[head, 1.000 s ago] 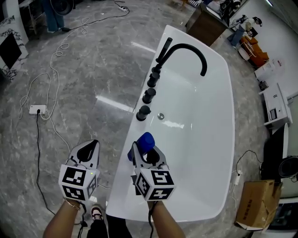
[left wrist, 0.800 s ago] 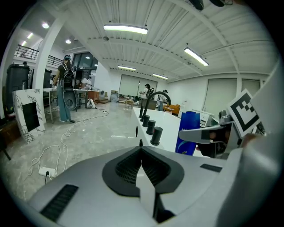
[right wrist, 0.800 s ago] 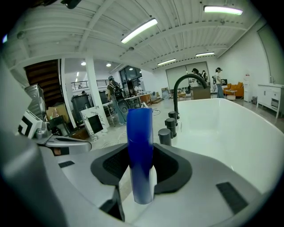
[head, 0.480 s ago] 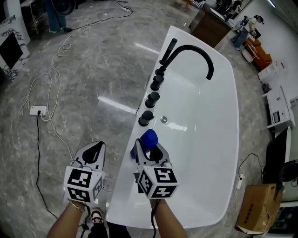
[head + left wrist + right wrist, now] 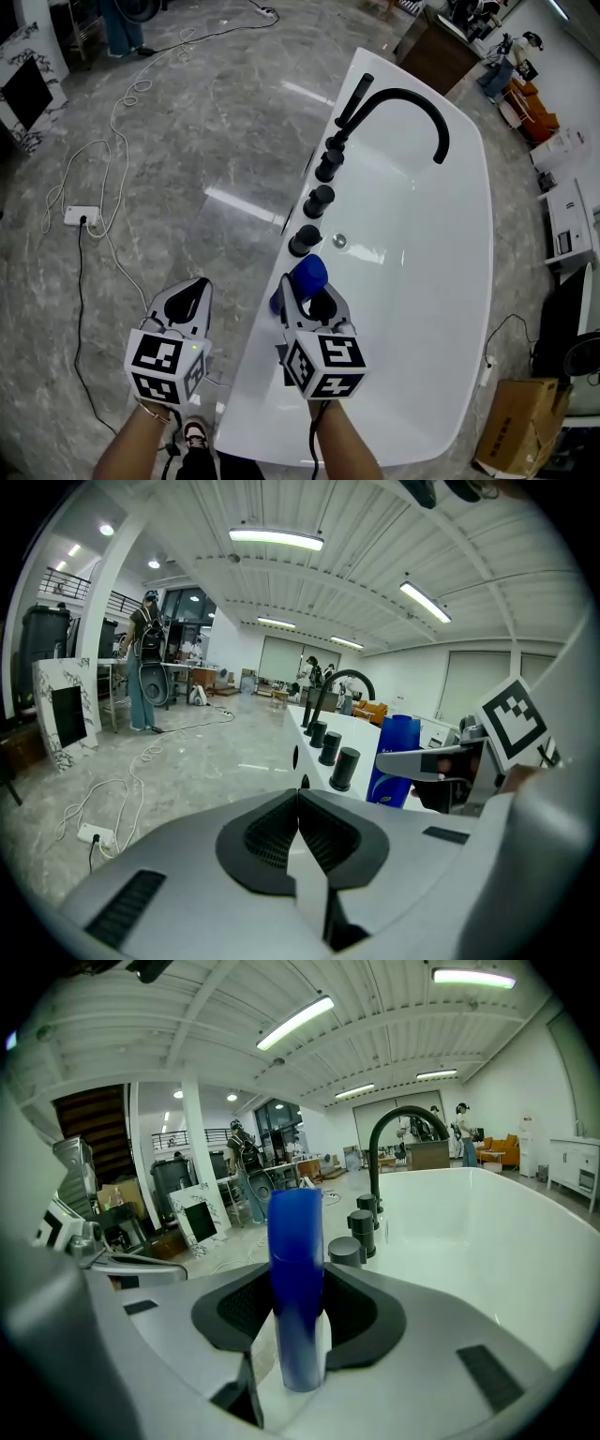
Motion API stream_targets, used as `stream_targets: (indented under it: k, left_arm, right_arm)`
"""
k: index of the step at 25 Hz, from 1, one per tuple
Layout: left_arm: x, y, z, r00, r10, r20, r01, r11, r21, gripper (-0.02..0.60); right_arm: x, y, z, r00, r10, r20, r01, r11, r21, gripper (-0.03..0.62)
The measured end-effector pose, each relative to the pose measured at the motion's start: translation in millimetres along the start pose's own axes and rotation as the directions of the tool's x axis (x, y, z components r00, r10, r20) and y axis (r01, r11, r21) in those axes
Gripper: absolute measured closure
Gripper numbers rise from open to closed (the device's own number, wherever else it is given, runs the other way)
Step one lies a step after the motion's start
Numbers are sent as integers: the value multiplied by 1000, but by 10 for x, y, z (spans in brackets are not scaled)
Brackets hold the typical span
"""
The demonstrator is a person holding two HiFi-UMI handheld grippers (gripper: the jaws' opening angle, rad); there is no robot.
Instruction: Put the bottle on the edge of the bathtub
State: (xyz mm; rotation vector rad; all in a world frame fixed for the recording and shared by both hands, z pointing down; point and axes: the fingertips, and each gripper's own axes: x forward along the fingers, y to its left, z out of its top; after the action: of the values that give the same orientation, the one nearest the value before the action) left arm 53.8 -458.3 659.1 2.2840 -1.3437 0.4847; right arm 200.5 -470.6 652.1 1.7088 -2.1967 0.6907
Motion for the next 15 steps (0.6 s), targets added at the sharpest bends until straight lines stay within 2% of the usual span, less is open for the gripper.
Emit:
stream_targets:
  k: [15]
  left_arm:
    - [4, 33, -260, 999, 8, -34, -9, 999, -36, 565]
  right_arm:
    - [-14, 71, 5, 999, 5, 42, -2, 997, -72, 422]
